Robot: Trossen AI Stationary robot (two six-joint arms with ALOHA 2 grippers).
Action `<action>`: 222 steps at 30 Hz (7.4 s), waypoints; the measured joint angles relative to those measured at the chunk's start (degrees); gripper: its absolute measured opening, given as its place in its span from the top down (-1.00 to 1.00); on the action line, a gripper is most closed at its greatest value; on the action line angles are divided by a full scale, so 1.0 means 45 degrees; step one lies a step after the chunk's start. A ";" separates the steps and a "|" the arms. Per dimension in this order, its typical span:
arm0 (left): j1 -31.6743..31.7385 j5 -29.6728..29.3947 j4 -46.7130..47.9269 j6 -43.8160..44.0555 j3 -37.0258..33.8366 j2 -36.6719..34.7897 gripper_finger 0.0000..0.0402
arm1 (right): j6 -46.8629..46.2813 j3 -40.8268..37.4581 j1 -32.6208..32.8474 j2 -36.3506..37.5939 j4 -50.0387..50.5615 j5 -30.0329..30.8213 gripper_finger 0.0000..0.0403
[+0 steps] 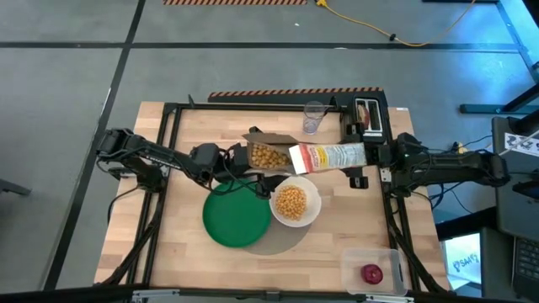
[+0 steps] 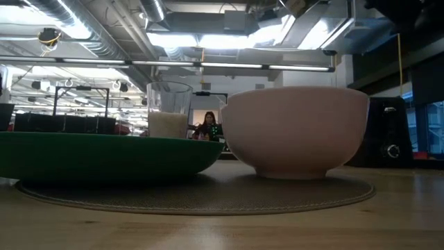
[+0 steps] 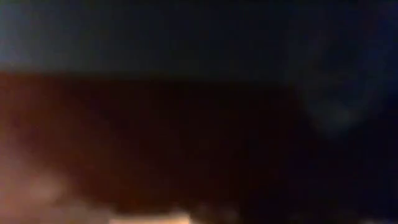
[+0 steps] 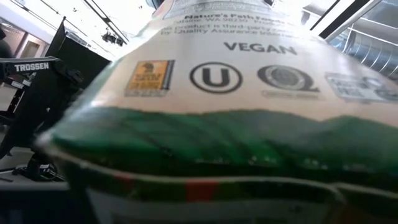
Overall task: Arrange a breakfast setting
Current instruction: Pour the cereals from cereal box into the white bowl, then put the toasted bagel on top of green plate
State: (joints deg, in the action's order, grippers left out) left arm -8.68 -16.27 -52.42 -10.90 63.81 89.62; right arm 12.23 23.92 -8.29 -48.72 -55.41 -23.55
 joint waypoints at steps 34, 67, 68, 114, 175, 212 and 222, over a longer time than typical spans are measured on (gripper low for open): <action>-0.0016 -0.0710 0.0500 -0.0913 0.0000 -0.0301 -0.06 | -0.0147 0.0015 -0.0012 0.0041 0.0453 0.0724 -0.64; 0.0009 -0.9190 1.0425 -0.0659 -0.0005 -0.6590 -0.05 | 0.0854 0.0015 0.0005 0.0215 0.3410 0.1330 -0.81; 0.0009 -0.9688 1.0759 -0.0605 -0.0005 -0.6665 -0.05 | 0.0908 0.0015 0.0005 0.0215 0.3656 0.1326 -0.81; 0.6413 -1.0965 1.8639 0.8302 -0.4152 -0.7639 -0.05 | 0.1685 0.0005 0.0015 0.0211 0.5681 0.0717 -0.81; 0.7178 -1.0522 1.5843 0.7634 -0.6576 -0.9469 -0.46 | 0.1690 0.0000 0.0010 0.0211 0.5676 0.0796 -0.81; 0.7121 -0.3564 1.5703 0.4921 -0.2579 -1.1192 -0.46 | 0.1685 0.0000 0.0005 0.0211 0.5627 0.0792 -0.81; 0.5728 -0.2889 1.5316 0.4286 -0.2579 -1.1152 -0.46 | 0.1738 0.0720 0.0000 0.0211 0.7010 0.1736 -0.81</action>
State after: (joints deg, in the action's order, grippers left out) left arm 17.09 -29.27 16.50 8.39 52.21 39.44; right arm 20.05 27.16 -8.29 -47.77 -23.87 -15.74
